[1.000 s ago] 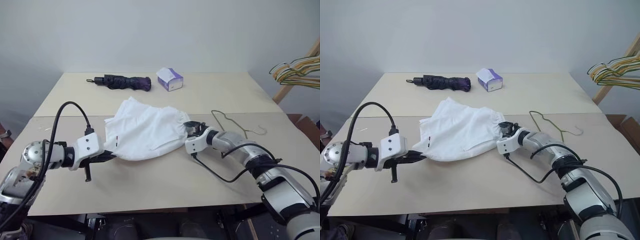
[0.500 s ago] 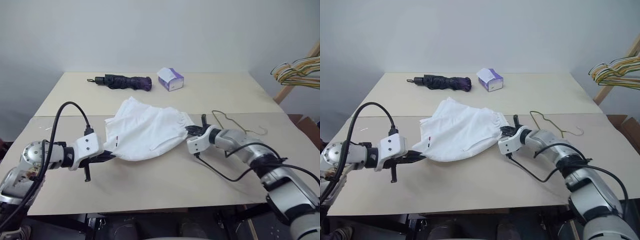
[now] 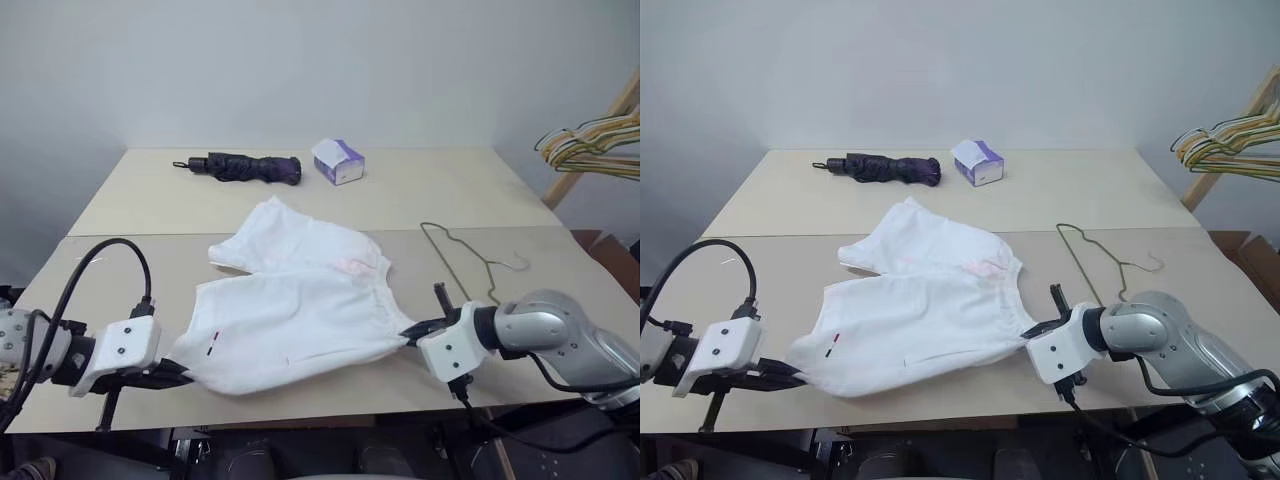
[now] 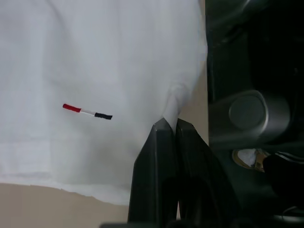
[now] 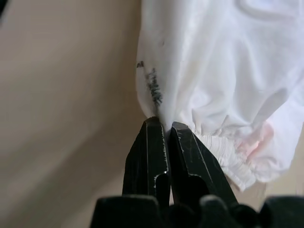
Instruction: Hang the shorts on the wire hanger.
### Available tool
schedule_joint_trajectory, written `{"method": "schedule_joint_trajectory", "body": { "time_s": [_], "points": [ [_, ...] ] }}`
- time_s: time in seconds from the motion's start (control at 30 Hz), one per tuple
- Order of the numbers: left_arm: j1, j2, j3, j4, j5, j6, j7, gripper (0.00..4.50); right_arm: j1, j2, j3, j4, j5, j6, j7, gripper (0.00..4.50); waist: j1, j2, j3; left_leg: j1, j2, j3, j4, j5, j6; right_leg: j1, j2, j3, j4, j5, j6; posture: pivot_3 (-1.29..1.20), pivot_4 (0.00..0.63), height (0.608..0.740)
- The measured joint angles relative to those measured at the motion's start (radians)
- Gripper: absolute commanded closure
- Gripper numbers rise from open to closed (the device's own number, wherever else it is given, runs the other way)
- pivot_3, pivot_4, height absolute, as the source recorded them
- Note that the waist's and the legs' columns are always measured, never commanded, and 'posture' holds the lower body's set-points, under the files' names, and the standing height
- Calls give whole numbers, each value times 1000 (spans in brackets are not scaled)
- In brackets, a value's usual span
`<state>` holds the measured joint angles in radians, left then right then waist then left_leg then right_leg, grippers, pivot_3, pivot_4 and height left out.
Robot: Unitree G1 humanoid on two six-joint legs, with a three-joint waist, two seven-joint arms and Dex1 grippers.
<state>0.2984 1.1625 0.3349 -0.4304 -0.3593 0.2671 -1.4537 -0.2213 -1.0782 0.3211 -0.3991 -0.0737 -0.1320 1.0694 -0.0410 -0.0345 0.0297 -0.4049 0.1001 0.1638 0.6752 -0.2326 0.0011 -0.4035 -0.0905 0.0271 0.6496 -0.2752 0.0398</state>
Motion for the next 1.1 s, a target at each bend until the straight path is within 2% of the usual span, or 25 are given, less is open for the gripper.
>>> {"method": "schedule_joint_trajectory", "body": {
  "time_s": [0.13, 0.3, 0.4, 0.57, 0.73, 0.87, 0.9, 1.0, 1.1],
  "points": [
    [18, 5, -5, -27, 5, -3, -14, 4500, 4, 21, 2, -15, 15, 57, 37, 4459, 3, 0, 0, -1, 0, 0, 0, 0, 0, -1, 0, -1, 0, 0, 0, 36, 0, 740],
    [49, 11, -46, -31, 55, -34, -12, 4500, 13, 39, 19, 31, -42, 50, 42, 4459, 4, 0, 0, -1, 0, 0, 0, 0, 0, -1, 0, -1, 0, 0, 0, 29, 0, 740],
    [71, 19, -51, -29, 71, -51, -22, 4500, 36, 34, 18, 25, -22, 42, 74, 4459, 4, 0, 0, -1, 0, 0, 0, 0, 0, -1, 0, -1, 0, 0, 0, 23, 0, 740],
    [68, 45, -65, 35, 114, -117, -50, 3190, 55, 27, 3, 15, 64, 34, 132, 2966, 4, 0, 0, -1, 0, 0, 0, 0, 0, 0, 0, -1, 0, 0, 0, 11, 0, 740],
    [53, 51, -73, 59, 93, -141, -92, 1635, 95, -13, -73, -15, 233, 70, 221, 1322, 4, 0, 0, -1, 0, 0, 0, 0, 0, -1, 0, -1, 0, 0, 0, 3, 0, 740],
    [21, 57, -38, 104, 57, -141, -123, 366, 58, 11, -169, -18, 387, 212, 207, 12, -2, 0, 0, 1, 1, 0, 0, 0, 0, 0, 0, -1, 0, 1, -1, 2, 0, 740],
    [-17, 49, -33, 116, 44, -140, -111, 50, 8, 42, -178, -7, 406, 293, 164, 0, -4, 0, -1, 1, 1, 0, 0, 0, 0, 0, 0, -1, 0, 1, -1, 2, 0, 740],
    [-137, -1, -36, 121, 7, -128, -45, 19, -139, 170, -184, 43, 438, 541, 7, 0, -3, 0, -3, -1, 1, 0, 0, 0, 0, -1, 0, -1, 0, 1, -2, 3, 0, 740],
    [-232, -56, -78, 112, -9, -105, 19, 19, -255, 339, -183, 116, 456, 769, -161, 0, -2, 0, -3, -7, 0, 0, 0, 1, 1, -2, 1, -1, 1, 5, 4, -4, 0, 740]
  ]
}}
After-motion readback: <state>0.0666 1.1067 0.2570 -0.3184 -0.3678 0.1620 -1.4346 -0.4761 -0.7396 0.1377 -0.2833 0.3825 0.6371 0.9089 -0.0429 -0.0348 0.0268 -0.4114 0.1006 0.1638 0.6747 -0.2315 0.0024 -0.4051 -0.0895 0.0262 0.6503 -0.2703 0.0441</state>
